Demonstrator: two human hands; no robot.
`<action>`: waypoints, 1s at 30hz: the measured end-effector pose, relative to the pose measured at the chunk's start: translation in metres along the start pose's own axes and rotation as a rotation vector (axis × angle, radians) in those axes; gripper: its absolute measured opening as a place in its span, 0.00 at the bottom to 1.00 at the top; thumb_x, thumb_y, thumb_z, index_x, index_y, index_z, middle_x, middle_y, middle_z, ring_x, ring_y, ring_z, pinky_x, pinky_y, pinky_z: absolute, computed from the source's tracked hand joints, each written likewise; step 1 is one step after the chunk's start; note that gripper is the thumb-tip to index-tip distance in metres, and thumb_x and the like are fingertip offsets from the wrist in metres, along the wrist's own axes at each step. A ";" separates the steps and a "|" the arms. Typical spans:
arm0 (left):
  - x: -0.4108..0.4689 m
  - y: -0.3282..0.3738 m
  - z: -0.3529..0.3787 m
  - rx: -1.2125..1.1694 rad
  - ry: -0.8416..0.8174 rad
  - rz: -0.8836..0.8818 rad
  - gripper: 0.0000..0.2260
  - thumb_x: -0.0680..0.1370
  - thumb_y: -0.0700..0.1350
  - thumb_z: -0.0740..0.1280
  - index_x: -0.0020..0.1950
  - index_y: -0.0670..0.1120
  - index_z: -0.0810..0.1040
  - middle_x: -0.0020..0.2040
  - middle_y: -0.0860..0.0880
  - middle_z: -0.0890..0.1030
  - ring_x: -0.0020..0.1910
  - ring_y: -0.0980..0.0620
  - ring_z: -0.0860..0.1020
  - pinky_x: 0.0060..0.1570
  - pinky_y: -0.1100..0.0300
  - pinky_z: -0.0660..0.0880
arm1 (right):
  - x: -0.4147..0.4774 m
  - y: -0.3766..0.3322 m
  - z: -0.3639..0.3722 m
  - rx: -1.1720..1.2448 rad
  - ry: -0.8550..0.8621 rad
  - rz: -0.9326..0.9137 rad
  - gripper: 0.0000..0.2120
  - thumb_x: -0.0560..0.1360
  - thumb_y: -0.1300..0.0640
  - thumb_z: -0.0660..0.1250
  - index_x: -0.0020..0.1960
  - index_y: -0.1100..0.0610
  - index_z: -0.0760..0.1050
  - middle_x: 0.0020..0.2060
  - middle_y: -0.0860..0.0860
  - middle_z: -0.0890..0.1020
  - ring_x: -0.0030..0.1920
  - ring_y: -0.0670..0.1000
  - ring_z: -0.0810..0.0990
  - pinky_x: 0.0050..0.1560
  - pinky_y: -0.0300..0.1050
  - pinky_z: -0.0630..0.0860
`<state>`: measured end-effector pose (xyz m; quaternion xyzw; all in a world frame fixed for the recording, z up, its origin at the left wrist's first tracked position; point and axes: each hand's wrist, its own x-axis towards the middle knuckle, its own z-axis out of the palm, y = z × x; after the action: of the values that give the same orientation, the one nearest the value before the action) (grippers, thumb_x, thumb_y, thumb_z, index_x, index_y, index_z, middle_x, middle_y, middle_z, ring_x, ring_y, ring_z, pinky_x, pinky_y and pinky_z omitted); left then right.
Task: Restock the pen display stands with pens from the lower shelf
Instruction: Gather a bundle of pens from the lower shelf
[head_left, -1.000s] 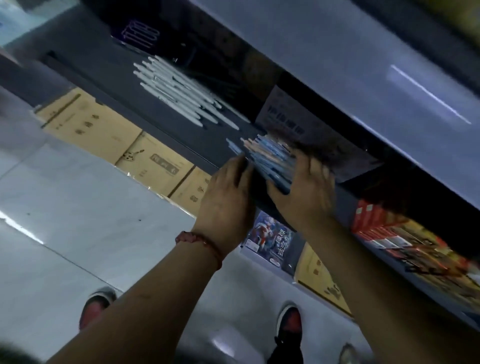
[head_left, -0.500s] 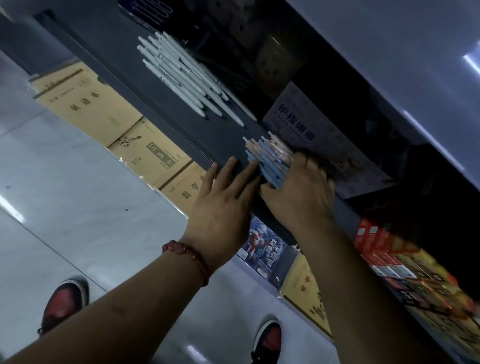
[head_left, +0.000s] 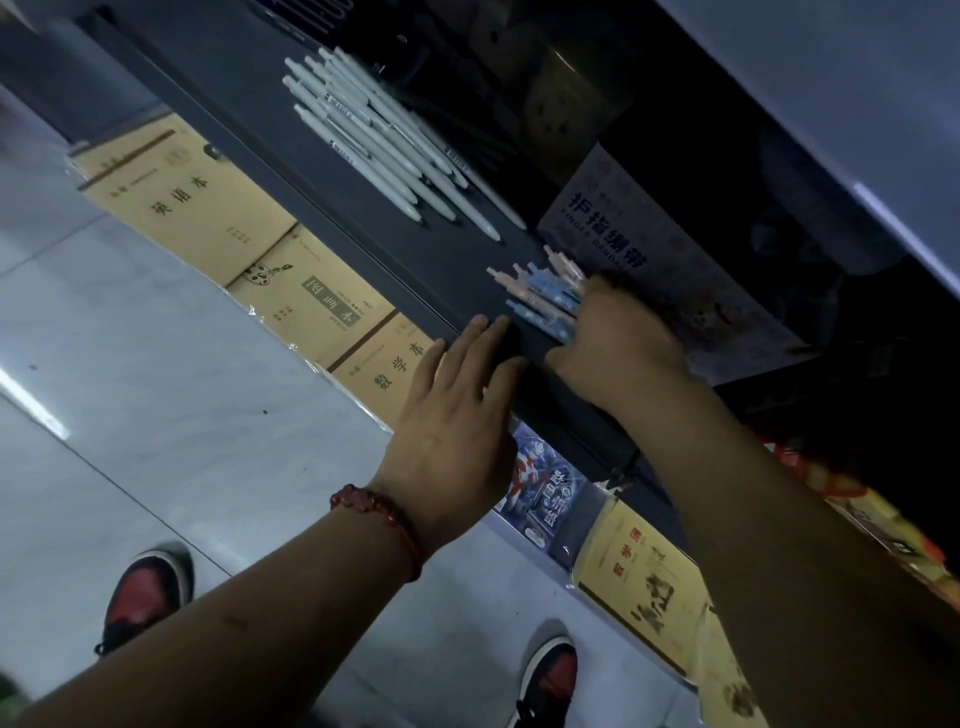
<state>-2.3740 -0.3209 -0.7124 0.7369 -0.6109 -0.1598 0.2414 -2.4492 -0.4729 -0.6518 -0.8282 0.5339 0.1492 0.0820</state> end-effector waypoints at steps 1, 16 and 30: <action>0.001 0.002 0.000 -0.015 0.009 -0.006 0.30 0.72 0.40 0.72 0.75 0.44 0.73 0.80 0.40 0.66 0.81 0.38 0.60 0.77 0.38 0.63 | 0.001 -0.001 0.000 0.022 -0.002 0.016 0.25 0.70 0.52 0.76 0.62 0.57 0.70 0.60 0.57 0.79 0.59 0.62 0.81 0.52 0.53 0.80; 0.030 0.037 -0.008 -1.344 0.019 -0.638 0.21 0.81 0.48 0.69 0.73 0.45 0.72 0.60 0.51 0.83 0.59 0.53 0.82 0.60 0.59 0.80 | -0.013 0.009 -0.015 0.513 -0.056 0.107 0.15 0.71 0.57 0.73 0.55 0.53 0.73 0.41 0.46 0.77 0.38 0.46 0.77 0.35 0.40 0.70; 0.039 0.040 -0.016 -1.964 -0.015 -0.644 0.20 0.78 0.54 0.71 0.65 0.44 0.79 0.56 0.41 0.84 0.56 0.43 0.82 0.61 0.46 0.78 | -0.058 -0.026 -0.016 0.360 -0.099 -0.224 0.27 0.80 0.58 0.66 0.74 0.53 0.58 0.60 0.55 0.80 0.57 0.57 0.81 0.53 0.50 0.79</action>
<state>-2.3904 -0.3619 -0.6745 0.3427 0.0136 -0.6497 0.6784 -2.4452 -0.4170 -0.6182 -0.8460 0.4519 0.0819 0.2707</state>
